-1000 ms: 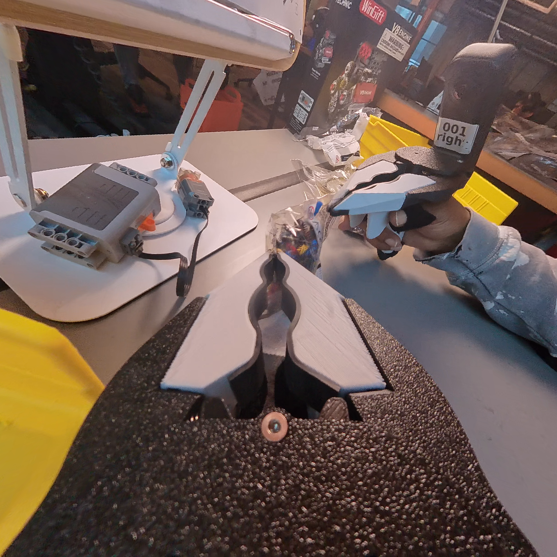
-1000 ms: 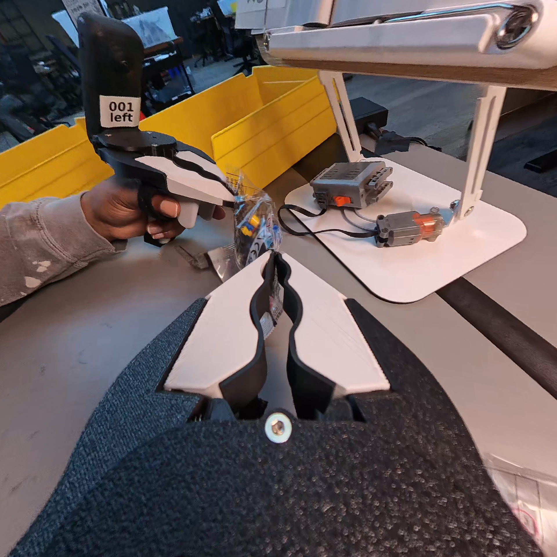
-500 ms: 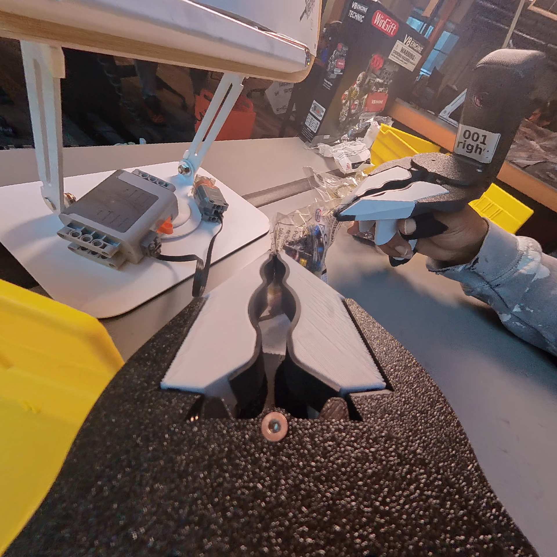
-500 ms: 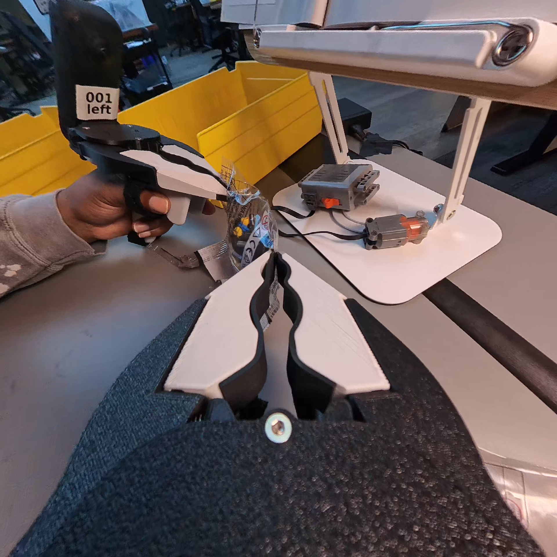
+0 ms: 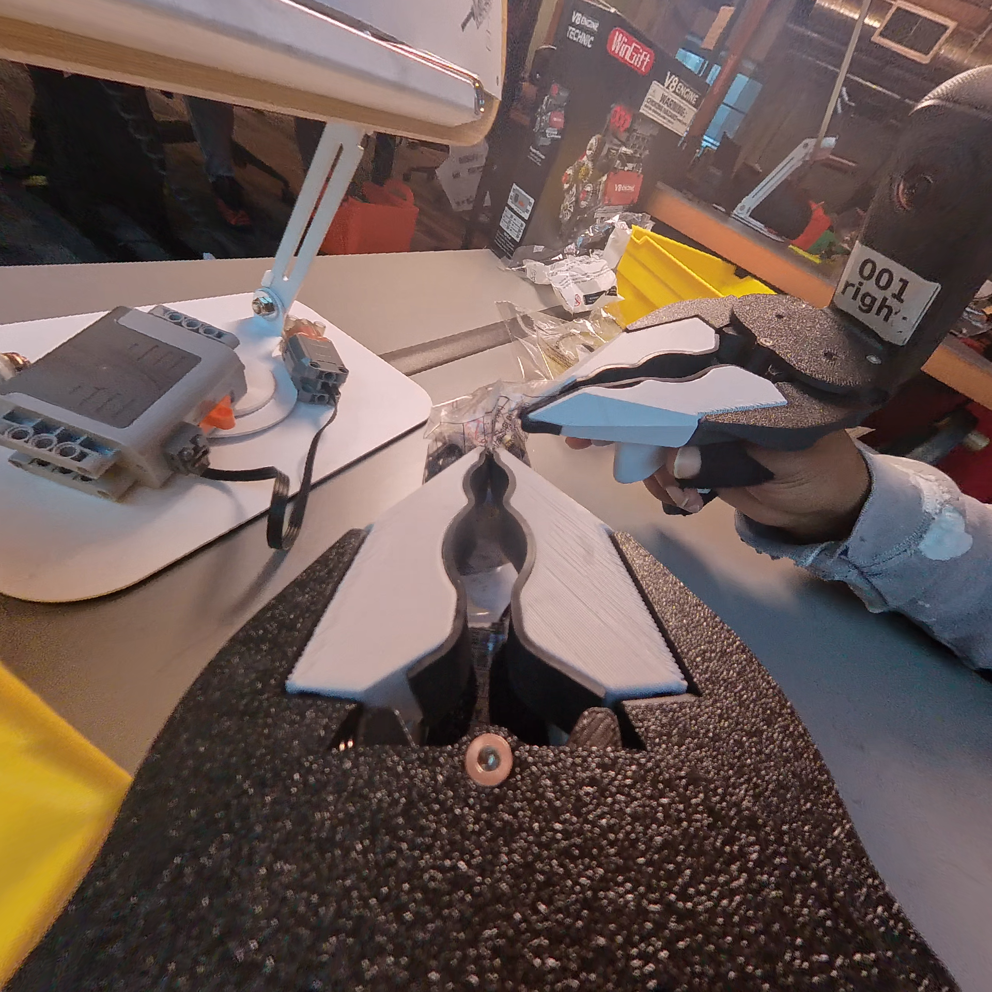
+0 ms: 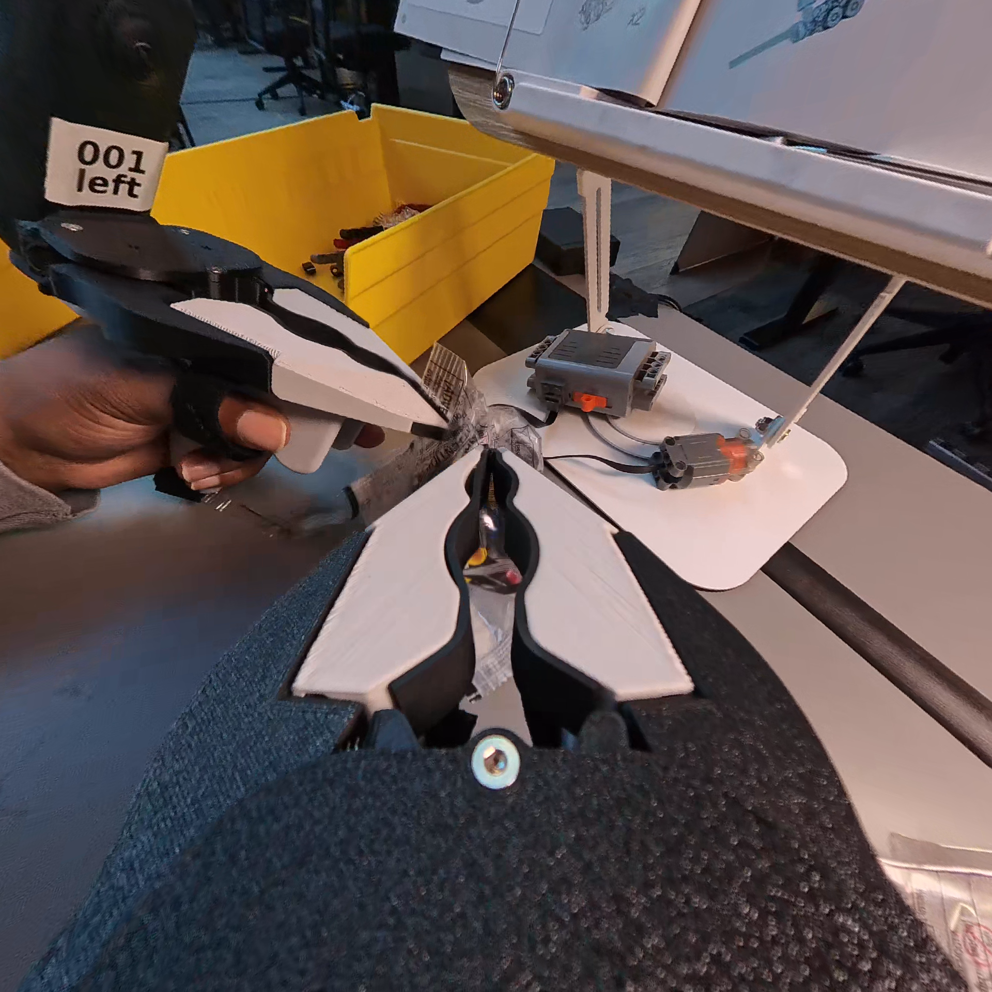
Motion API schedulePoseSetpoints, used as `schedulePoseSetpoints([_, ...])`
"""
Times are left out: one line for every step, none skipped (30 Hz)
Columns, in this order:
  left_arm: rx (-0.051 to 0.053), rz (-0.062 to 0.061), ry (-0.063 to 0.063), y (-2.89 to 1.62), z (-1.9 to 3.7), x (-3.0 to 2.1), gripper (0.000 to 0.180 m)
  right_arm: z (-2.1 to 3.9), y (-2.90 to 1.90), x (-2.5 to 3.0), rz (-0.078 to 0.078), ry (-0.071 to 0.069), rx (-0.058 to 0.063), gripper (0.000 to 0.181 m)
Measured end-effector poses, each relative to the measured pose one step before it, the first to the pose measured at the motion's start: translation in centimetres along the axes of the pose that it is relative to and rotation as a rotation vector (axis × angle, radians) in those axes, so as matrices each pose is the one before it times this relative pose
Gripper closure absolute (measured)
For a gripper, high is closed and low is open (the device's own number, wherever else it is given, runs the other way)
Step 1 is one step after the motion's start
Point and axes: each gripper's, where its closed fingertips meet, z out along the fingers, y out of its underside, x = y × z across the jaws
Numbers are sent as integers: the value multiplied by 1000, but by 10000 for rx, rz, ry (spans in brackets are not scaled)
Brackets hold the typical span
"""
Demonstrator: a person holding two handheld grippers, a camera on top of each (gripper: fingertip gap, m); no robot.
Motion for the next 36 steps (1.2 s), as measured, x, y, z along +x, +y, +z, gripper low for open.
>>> schedulePoseSetpoints([-52,34,72,104,155,268,180,64,125,39,36,0,-32,181])
schedulePoseSetpoints([-31,32,56,75,107,244,180,39,179,110,19,5,-71,181])
schedulePoseSetpoints([42,53,35,-39,31,212,180,-2,169,221,16,51,-49,181])
schedulePoseSetpoints([108,-42,78,-154,-28,219,180,-30,200,181,21,-10,-47,181])
schedulePoseSetpoints([148,-101,54,-246,-93,113,180,-57,216,96,9,-67,-53,181])
schedulePoseSetpoints([124,-62,1,-238,-133,-26,180,-80,179,70,-30,-44,-35,181])
schedulePoseSetpoints([12,26,-35,-68,-105,-107,180,-87,72,32,-69,-21,3,181])
schedulePoseSetpoints([14,53,-43,-33,-69,-110,180,-72,39,-48,-45,-38,-12,181])
schedulePoseSetpoints([-20,-7,29,29,8,2,180,-84,-109,-50,-11,-30,57,181])
schedulePoseSetpoints([-53,7,5,119,69,-3,180,-79,-203,-99,29,-76,91,181])
schedulePoseSetpoints([-107,91,-41,201,113,-11,180,-93,-272,-26,42,-49,109,181])
schedulePoseSetpoints([-128,130,-85,218,110,-55,180,-101,-262,31,20,-3,93,181])
schedulePoseSetpoints([-101,98,-113,153,41,-126,180,-127,-304,46,60,-10,136,181])
schedulePoseSetpoints([-18,24,-1,8,-11,-5,180,-137,-243,154,80,25,122,181])
schedulePoseSetpoints([42,-29,-24,-98,-70,-96,180,-91,-28,113,72,-13,5,181])
schedulePoseSetpoints([4,-6,-102,-69,-98,-228,180,-95,26,157,6,37,29,181])
schedulePoseSetpoints([-42,11,-121,1,-89,-287,180,-90,73,161,-6,40,32,181])
schedulePoseSetpoints([-37,-3,-146,15,-113,-369,180,-122,94,181,41,31,14,181])
schedulePoseSetpoints([-14,-28,-159,32,-161,-433,180,-174,44,293,75,53,25,181])
schedulePoseSetpoints([-13,-54,-172,38,-196,-507,180,-283,-61,441,125,81,78,181])
schedulePoseSetpoints([30,-54,-185,-10,-261,-563,180,-337,-106,485,188,31,77,181])
schedulePoseSetpoints([9,-100,-98,6,-243,-428,180,-346,-154,431,235,-22,113,181])
schedulePoseSetpoints([37,-72,-8,-47,-183,-226,180,-289,-62,331,168,-44,49,181])
schedulePoseSetpoints([44,-30,40,-77,-84,-17,180,-155,55,137,33,-35,1,181])
schedulePoseSetpoints([-32,29,19,31,44,75,180,-33,169,65,-23,13,-57,181])
schedulePoseSetpoints([-28,66,-29,54,101,39,180,1,173,85,-61,70,-46,181])
schedulePoseSetpoints([-12,-13,11,38,76,53,180,-36,54,43,5,7,5,181])
schedulePoseSetpoints([18,-58,47,-21,45,49,180,-58,-52,-35,72,-70,41,181])
schedulePoseSetpoints([78,-71,35,-120,-20,15,180,-44,-123,-76,44,-73,65,181])
schedulePoseSetpoints([89,-89,42,-149,-38,21,180,4,-61,-103,15,-44,25,181])
schedulePoseSetpoints([75,-100,10,-106,-39,-63,180,68,19,-158,-48,-50,-22,181])
schedulePoseSetpoints([80,-113,7,-99,-50,-78,180,106,117,-177,-92,-33,-73,181])
schedulePoseSetpoints([81,-161,62,-119,-73,-46,180,44,60,19,-105,55,-53,181])
schedulePoseSetpoints([53,-163,62,-73,-106,-100,180,-77,-107,57,-26,-32,25,181])
schedulePoseSetpoints([8,-136,56,-10,-63,-79,180,-150,-190,67,142,-113,53,181])
schedulePoseSetpoints([-25,-53,67,33,7,40,180,-113,-80,90,165,-99,8,181])
